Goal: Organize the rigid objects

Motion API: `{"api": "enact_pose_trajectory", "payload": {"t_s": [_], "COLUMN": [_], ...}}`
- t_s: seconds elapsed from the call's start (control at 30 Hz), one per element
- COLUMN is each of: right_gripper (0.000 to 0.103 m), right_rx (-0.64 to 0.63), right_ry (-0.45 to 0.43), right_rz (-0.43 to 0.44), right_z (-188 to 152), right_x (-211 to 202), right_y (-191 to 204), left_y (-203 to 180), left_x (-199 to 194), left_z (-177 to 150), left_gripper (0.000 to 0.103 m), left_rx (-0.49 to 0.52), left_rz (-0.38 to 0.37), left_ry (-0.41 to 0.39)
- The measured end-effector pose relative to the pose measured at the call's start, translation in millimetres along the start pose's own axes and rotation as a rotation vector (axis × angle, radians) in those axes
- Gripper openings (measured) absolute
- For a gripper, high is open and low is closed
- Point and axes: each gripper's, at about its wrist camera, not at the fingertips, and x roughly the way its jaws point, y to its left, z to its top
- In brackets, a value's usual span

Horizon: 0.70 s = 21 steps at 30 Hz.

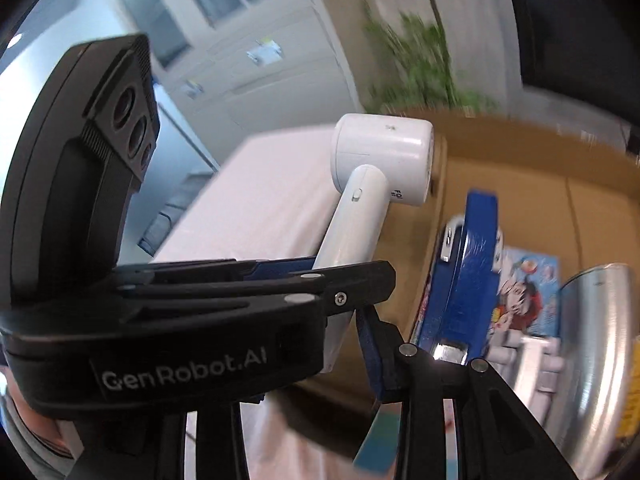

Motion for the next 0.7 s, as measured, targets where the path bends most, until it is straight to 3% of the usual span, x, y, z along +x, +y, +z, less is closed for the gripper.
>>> {"api": "enact_pose_trajectory", "payload": {"t_s": [0.07, 0.2, 0.27, 0.3, 0.33, 0.37, 0.43, 0.47, 0.5, 0.53, 0.6, 0.7], "right_gripper": [0.034, 0.037, 0.045, 0.059, 0.072, 0.078, 0.097, 0.101, 0.102, 0.102, 0.102, 0.102], "right_rx": [0.018, 0.044, 0.053, 0.048, 0.023, -0.004, -0.073, -0.098, -0.124, -0.136, -0.139, -0.102], "right_ry": [0.037, 0.068, 0.056, 0.033, -0.011, -0.054, -0.161, -0.208, -0.278, -0.323, -0.365, -0.366], "right_rz": [-0.001, -0.003, 0.011, 0.004, -0.015, -0.030, -0.087, -0.130, -0.198, -0.256, -0.325, -0.405], "right_z": [1, 7, 1, -4, -14, -24, -51, -64, -84, -100, -124, -163], "right_x": [13, 15, 3, -9, -27, -45, -84, -100, -119, -133, -154, -182], "right_y": [-5, -7, -10, -8, -7, -6, -7, -8, -9, -12, -21, -39], "left_y": [7, 1, -7, -16, -28, -36, -65, -83, -94, -107, -123, -145], "left_x": [8, -16, -39, -55, -73, -84, -114, -130, -137, -143, -144, -143], "left_z": [-1, -16, -28, -40, -55, -65, -104, -132, -147, -166, -184, -210], "left_gripper": [0.032, 0.034, 0.035, 0.037, 0.047, 0.055, 0.092, 0.096, 0.103, 0.103, 0.103, 0.103], "left_rx": [-0.020, 0.004, 0.032, 0.059, 0.096, 0.125, 0.214, 0.252, 0.274, 0.291, 0.273, 0.225], "left_rz": [0.021, 0.031, 0.069, 0.104, 0.158, 0.195, 0.314, 0.388, 0.426, 0.464, 0.523, 0.526], "left_ry": [0.023, -0.032, -0.101, -0.157, -0.225, -0.271, -0.442, -0.561, -0.616, -0.653, -0.630, -0.630]}}
